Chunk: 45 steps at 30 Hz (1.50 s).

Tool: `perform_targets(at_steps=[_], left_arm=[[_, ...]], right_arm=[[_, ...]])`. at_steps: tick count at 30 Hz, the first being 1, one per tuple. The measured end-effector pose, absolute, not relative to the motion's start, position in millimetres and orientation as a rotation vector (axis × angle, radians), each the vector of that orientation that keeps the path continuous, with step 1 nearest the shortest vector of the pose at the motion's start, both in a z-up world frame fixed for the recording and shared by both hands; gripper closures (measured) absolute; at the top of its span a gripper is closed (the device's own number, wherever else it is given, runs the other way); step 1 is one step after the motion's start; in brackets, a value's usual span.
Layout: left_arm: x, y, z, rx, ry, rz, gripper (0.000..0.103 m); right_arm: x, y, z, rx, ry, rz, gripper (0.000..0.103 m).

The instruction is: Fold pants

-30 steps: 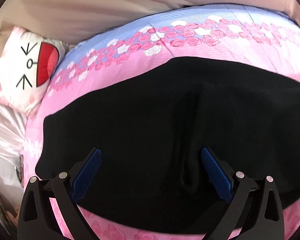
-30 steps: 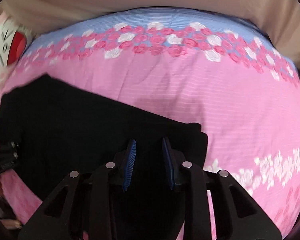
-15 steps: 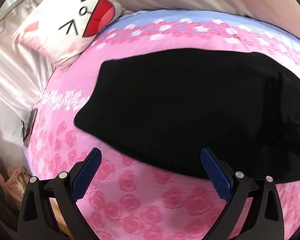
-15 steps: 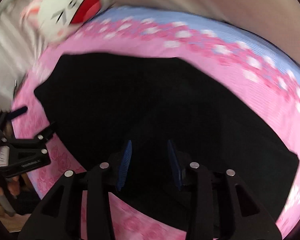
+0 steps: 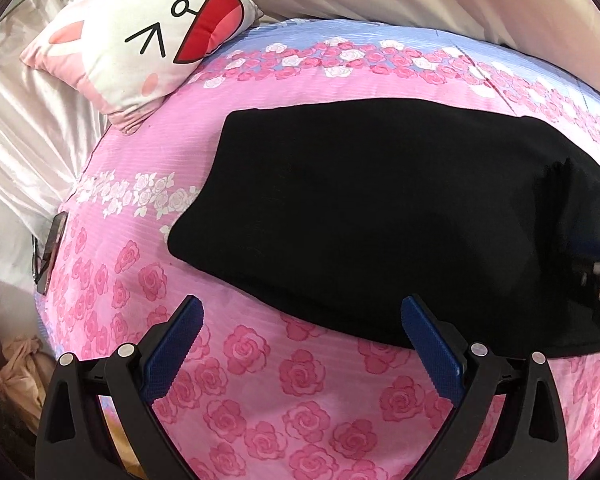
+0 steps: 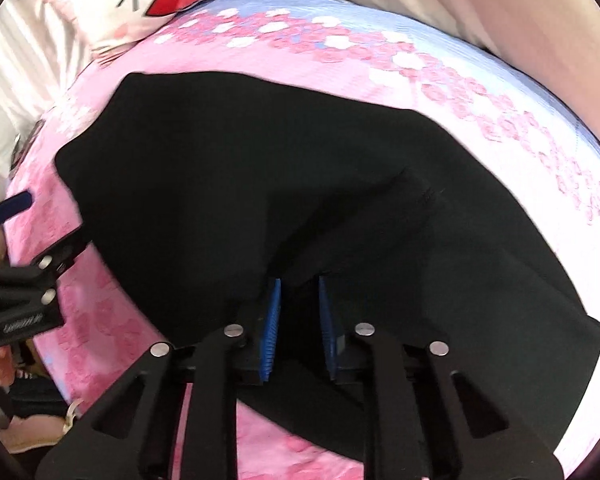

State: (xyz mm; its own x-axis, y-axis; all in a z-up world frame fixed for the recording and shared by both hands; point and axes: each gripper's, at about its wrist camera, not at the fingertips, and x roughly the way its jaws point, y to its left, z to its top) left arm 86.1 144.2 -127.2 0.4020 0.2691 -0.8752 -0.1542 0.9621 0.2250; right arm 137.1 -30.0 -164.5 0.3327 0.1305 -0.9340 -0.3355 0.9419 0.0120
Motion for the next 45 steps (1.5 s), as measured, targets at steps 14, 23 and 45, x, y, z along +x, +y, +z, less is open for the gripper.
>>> perform_targets(at_steps=[14,23,45], left_arm=[[71.2,205.7,-127.3,0.018,1.151,0.361,0.005],[32.0,265.4,-124.5,0.006,1.138,0.508,0.005],[40.7,236.1,-97.1,0.023,1.105,0.436,0.005]], right_arm=[[164.2,46.9,-109.3,-0.179,1.04,0.399,0.04],[165.9,194.3,-146.6,-0.494,1.026,0.578,0.026],[189.0,104.4,-122.8,0.01,1.075,0.507,0.091]])
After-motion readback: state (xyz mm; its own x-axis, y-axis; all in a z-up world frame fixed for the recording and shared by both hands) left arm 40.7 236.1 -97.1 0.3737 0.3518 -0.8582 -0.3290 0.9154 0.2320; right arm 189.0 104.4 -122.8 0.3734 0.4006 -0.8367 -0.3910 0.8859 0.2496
